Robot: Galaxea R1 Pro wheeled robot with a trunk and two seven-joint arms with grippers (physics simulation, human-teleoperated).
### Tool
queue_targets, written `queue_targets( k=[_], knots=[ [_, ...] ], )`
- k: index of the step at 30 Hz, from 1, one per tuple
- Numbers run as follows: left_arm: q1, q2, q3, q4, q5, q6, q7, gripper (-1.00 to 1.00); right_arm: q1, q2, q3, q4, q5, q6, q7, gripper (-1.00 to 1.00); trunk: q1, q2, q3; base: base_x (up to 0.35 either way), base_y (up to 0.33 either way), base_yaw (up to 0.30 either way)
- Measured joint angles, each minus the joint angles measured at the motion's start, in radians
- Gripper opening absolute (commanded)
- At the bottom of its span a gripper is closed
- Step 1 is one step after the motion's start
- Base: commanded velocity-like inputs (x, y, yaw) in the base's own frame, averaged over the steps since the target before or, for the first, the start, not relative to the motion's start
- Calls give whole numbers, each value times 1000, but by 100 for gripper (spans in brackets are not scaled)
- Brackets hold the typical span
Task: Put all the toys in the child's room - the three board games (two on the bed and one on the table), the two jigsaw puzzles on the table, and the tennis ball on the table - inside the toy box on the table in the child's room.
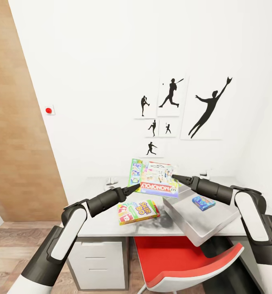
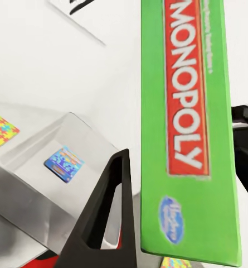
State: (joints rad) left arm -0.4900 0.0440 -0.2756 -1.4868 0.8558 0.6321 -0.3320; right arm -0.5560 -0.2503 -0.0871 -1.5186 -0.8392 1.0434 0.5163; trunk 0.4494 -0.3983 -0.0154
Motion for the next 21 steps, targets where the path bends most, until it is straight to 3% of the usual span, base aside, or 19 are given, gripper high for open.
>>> queue_targets(
  k=[7,16,21],
  knots=[
    [0,0,0,1,-1,-10,2,-100,2,0,34,0,-25,0,1,100,0,0,0,0,0,0],
    [0,0,0,2,-3,-14,4,-100,3,0,45,0,-38,0,1,100,0,0,0,0,0,0],
    [0,0,0,4,-4,-15,4,-100,4,0,60,0,-77,0,1,100,0,0,0,0,0,0]
  ],
)
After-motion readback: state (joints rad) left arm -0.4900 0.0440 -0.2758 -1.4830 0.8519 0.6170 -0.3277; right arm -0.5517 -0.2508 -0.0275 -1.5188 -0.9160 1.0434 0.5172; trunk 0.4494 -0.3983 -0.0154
